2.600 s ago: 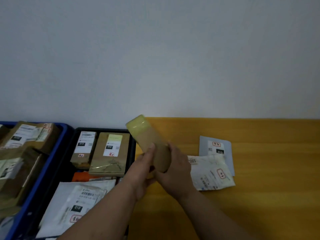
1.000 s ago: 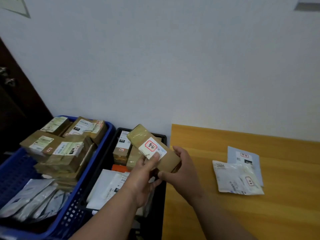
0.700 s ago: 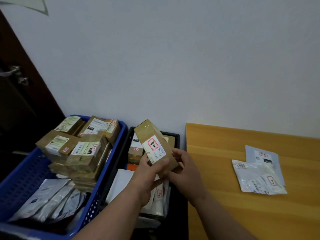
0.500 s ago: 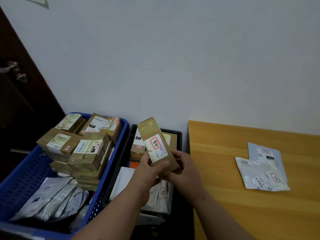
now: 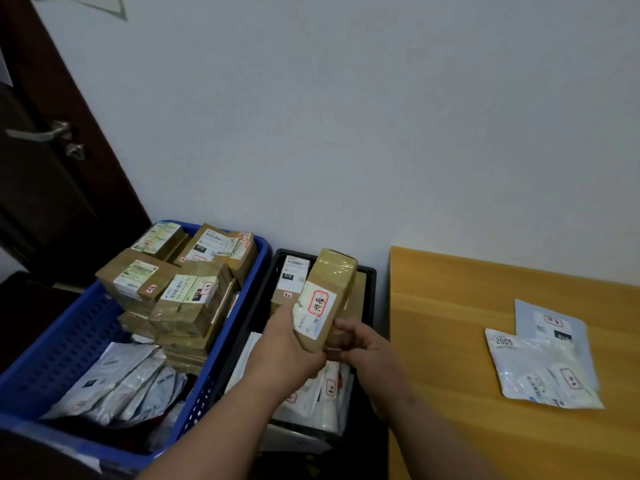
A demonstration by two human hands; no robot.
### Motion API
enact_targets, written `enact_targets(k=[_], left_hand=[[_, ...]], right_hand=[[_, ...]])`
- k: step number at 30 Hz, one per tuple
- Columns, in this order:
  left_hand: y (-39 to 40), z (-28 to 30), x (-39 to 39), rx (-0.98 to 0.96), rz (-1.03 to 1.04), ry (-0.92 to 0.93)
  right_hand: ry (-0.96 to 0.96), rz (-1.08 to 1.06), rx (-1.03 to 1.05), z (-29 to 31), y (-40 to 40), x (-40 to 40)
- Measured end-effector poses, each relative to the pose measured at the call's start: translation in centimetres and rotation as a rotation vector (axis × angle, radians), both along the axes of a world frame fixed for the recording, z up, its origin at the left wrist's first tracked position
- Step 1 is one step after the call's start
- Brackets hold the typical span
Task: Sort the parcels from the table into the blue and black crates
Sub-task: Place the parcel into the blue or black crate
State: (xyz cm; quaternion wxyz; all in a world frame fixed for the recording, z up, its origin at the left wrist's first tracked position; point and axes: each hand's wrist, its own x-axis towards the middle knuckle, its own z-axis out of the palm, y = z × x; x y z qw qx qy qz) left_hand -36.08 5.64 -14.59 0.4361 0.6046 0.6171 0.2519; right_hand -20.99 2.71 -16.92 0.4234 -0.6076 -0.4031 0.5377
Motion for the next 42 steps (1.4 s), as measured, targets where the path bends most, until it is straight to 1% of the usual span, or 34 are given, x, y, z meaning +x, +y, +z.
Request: enact_targets(k=[3, 6, 12, 14, 17, 21, 23, 26, 28, 30, 33, 35, 38, 39, 40, 42], left_hand=[[-0.4, -0.2, 0.4, 0.012, -0.014, 0.15], [-0.8, -0.4, 0.8, 0.046, -0.078, 0.293], [-1.0, -0.5, 1.2, 0.14, -0.122, 0.451], [-1.0, -0.5, 1.1, 0.154, -0.123, 0.473], [-0.9, -0.6, 0.8, 0.18, -0.139, 0.489], [-1.1, -0.3, 0.0, 0.186, -0.159, 0.474], [-1.0, -0.2, -0.5, 0.2, -0.181, 0.463], [-0.7, -0.2, -1.5, 0.227, -0.225, 0.448], [-0.3, -0.1, -2.5, 0.258, -0.257, 0.443], [0.2, 0.1, -4.0, 0.302, -0.279, 0.435], [1.4, 0.6, -7.1, 0.396, -0.296, 0.454], [2.1, 1.3, -9.8, 0.467, -0.27, 0.449], [3.2, 2.1, -14.1, 0.527, -0.226, 0.433], [3.5, 2.1, -15.6, 0.519, -0.217, 0.426], [3.7, 2.0, -17.1, 0.52, -0.21, 0.415], [3.9, 1.3, -19.9, 0.527, -0.213, 0.403]], right_hand=[[-0.079, -0.027, 0.026, 0.3, 0.2, 1.3], [-0.126, -0.147, 0.049, 0.2, 0.6, 3.0], [-0.214, -0.3, 0.079, -0.3, 1.2, 4.8], [-0.241, -0.3, 0.083, -0.3, 1.2, 4.8], [-0.362, -0.26, 0.106, -0.4, 1.2, 4.7], [-0.472, -0.14, 0.211, 0.3, 1.0, 4.0], [-0.504, -0.086, 0.225, 0.4, 0.9, 3.6], [-0.5, -0.056, 0.223, 0.7, 0.9, 3.0], [-0.46, -0.066, 0.245, 1.5, 1.1, 2.2], [-0.379, -0.071, 0.25, 2.3, 1.2, 0.9], [-0.215, -0.129, 0.133, 2.4, 1.8, -1.7], [0.026, -0.171, 0.073, 2.7, 2.3, -3.7], [0.47, -0.245, -0.025, 3.4, 3.0, -7.0], [0.552, -0.272, -0.061, 3.1, 3.3, -8.0], [0.575, -0.293, -0.109, 2.9, 3.5, -9.0], [0.511, -0.263, -0.2, 2.4, 4.0, -11.2]])
